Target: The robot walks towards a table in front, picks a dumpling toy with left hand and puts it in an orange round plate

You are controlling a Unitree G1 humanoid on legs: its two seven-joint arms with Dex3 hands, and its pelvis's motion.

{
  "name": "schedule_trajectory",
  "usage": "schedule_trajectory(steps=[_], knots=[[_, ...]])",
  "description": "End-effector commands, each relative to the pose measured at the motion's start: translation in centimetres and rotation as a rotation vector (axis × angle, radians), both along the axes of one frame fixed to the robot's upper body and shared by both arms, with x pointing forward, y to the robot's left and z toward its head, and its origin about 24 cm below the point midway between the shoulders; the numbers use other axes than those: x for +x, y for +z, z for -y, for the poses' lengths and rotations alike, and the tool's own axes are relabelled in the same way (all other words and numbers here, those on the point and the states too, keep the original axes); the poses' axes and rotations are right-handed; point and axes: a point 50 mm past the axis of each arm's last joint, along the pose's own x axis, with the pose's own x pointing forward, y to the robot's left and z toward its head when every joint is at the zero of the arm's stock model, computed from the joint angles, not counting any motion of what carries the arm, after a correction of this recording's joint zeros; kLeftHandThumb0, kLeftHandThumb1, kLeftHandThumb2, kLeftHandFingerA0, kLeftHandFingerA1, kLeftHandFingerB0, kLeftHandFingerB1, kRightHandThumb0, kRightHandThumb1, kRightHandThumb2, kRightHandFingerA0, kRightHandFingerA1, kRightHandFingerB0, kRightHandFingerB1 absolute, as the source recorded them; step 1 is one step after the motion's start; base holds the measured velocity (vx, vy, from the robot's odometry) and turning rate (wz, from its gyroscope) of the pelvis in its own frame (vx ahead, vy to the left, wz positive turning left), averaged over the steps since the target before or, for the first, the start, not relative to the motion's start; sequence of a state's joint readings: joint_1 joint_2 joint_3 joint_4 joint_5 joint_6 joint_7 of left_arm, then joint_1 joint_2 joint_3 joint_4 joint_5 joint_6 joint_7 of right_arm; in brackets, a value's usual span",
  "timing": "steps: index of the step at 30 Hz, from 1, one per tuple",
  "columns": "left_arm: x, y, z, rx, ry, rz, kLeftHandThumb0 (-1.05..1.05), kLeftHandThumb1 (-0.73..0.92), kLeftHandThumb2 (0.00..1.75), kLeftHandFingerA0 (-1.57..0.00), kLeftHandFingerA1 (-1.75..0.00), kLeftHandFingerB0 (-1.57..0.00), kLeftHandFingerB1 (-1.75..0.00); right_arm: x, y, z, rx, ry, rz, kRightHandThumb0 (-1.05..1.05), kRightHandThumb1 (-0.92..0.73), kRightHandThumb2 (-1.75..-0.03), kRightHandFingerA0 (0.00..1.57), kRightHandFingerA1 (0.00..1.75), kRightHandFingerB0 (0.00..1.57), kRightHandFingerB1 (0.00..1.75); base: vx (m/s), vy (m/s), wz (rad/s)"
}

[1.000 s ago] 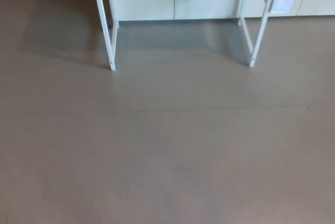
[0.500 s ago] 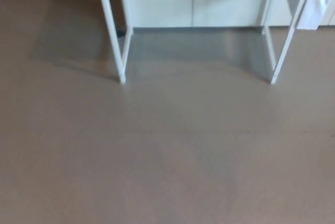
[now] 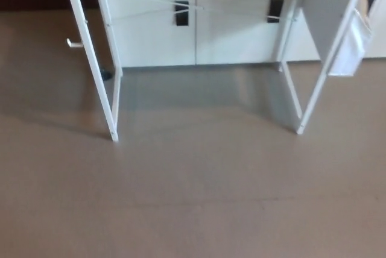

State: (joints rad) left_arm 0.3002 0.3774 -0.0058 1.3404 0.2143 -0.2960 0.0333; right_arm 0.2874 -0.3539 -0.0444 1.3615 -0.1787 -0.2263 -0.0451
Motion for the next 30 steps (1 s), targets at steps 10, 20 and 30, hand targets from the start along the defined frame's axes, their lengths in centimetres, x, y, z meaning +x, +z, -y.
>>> schedule_trajectory(steps=[10,20,30], knots=[[0.14,0.06,-0.07,0.015,-0.033,-0.001,-0.28,0.58,0.58,-0.79,-0.78,-0.38,-0.33,0.77,0.03,0.19,-0.004,-0.008,0.029,-0.51,-0.53,-0.78,0.72,0.59,0.35,0.45,0.50,-0.042,0.12],[-0.23,0.16,-0.19,0.014,-0.033,-0.015,-0.29,0.60,0.58,-0.79,-0.77,-0.38,-0.33,0.67,-0.03,0.09,-0.001,0.028,0.001,-0.51,-0.54,-0.79,0.73,0.59,0.35,0.45,0.46,0.125,-0.19],[-0.36,0.24,-0.31,0.017,-0.053,-0.030,-0.35,0.59,0.58,-0.79,-0.69,-0.38,-0.33,0.62,-0.03,0.05,0.011,0.005,0.014,-0.51,-0.54,-0.80,0.68,0.58,0.35,0.45,0.24,0.029,0.08]])
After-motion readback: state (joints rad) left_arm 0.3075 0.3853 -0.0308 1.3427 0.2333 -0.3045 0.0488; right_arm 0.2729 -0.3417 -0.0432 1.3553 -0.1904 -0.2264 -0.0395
